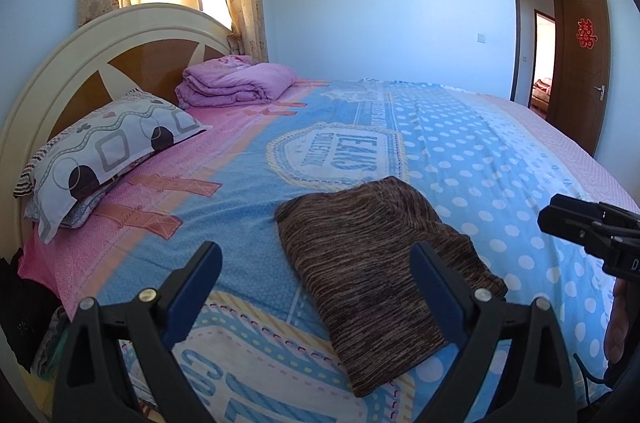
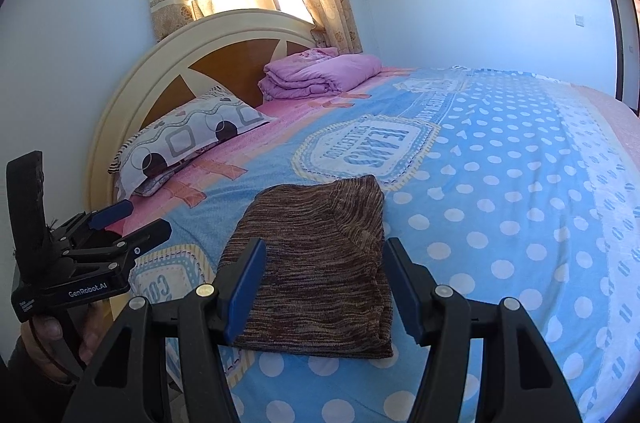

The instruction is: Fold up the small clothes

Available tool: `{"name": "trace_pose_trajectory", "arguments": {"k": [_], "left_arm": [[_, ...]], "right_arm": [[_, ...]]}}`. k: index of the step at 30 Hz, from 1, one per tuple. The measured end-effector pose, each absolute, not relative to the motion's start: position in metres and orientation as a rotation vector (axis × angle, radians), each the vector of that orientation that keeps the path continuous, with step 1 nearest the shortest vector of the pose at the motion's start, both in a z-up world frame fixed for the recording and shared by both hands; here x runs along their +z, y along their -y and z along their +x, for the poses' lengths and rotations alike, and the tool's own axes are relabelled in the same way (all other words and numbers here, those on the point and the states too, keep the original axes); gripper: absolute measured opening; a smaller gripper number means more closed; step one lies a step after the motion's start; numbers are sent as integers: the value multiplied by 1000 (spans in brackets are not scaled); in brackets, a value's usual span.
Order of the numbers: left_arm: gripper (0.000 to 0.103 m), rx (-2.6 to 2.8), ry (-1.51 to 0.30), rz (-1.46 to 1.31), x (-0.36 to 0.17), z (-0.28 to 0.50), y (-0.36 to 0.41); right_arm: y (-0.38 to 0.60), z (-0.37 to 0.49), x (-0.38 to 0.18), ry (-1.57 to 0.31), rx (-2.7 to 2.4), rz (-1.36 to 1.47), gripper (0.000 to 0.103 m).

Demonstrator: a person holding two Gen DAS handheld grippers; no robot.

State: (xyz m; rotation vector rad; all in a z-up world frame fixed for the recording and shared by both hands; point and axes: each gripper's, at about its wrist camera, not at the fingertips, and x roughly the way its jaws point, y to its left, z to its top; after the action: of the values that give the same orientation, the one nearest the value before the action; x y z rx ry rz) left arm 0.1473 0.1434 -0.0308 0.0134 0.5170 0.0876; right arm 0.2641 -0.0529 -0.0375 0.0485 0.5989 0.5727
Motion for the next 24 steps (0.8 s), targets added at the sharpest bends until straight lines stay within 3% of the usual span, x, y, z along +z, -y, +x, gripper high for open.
{"name": "trace_pose_trajectory", "arguments": {"k": [22, 24], "left_arm": [[98, 89, -529, 11, -37, 147, -143], [103, 87, -535, 4, -37, 148, -143]], "right_arm": [[52, 263, -38, -587, 583, 45, 62], [52, 263, -37, -585, 583, 47, 62]]}}
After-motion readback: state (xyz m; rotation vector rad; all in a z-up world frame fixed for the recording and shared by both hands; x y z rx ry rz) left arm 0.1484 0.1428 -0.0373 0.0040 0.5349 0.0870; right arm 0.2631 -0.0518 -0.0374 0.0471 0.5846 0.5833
